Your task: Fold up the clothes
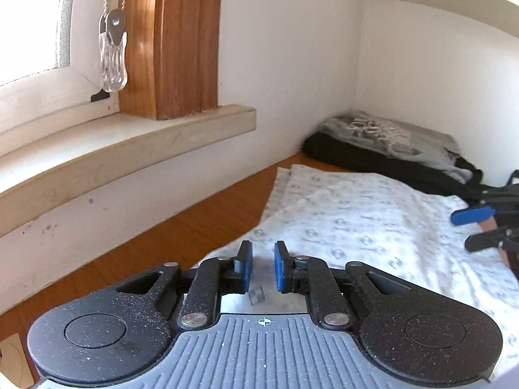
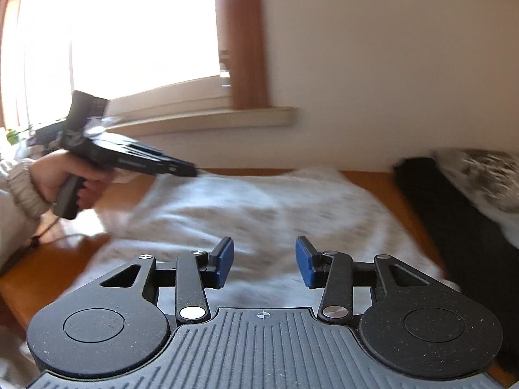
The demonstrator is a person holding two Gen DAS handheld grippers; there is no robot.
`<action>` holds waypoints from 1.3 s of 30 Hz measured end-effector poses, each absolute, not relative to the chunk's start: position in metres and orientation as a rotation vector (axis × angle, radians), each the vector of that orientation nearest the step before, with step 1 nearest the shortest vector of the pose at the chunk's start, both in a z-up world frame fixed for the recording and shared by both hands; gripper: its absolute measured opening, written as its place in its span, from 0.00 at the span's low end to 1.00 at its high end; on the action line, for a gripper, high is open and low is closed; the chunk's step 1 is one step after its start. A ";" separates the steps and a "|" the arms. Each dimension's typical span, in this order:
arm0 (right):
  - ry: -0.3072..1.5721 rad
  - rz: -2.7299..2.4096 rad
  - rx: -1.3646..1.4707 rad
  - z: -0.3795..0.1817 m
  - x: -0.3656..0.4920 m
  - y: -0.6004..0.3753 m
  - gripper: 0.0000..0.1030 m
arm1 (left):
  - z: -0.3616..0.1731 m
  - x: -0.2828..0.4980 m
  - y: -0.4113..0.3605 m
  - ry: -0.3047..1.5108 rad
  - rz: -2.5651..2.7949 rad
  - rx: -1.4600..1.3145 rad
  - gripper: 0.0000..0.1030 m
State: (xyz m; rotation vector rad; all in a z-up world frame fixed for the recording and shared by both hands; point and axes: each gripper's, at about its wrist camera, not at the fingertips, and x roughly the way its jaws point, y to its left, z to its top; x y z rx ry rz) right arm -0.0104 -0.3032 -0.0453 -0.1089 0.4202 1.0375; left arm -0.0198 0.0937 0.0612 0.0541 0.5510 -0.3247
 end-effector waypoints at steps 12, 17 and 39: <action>0.460 0.959 -0.213 -0.046 -0.044 -0.282 0.44 | 0.054 -0.039 0.117 0.527 -0.311 0.037 0.16; 0.445 0.974 -0.192 -0.029 -0.065 -0.282 0.49 | 0.057 -0.058 0.128 0.505 -0.309 0.011 0.16; 0.400 1.004 -0.293 -0.036 -0.129 -0.265 0.51 | 0.054 -0.110 0.106 0.549 -0.435 -0.301 0.47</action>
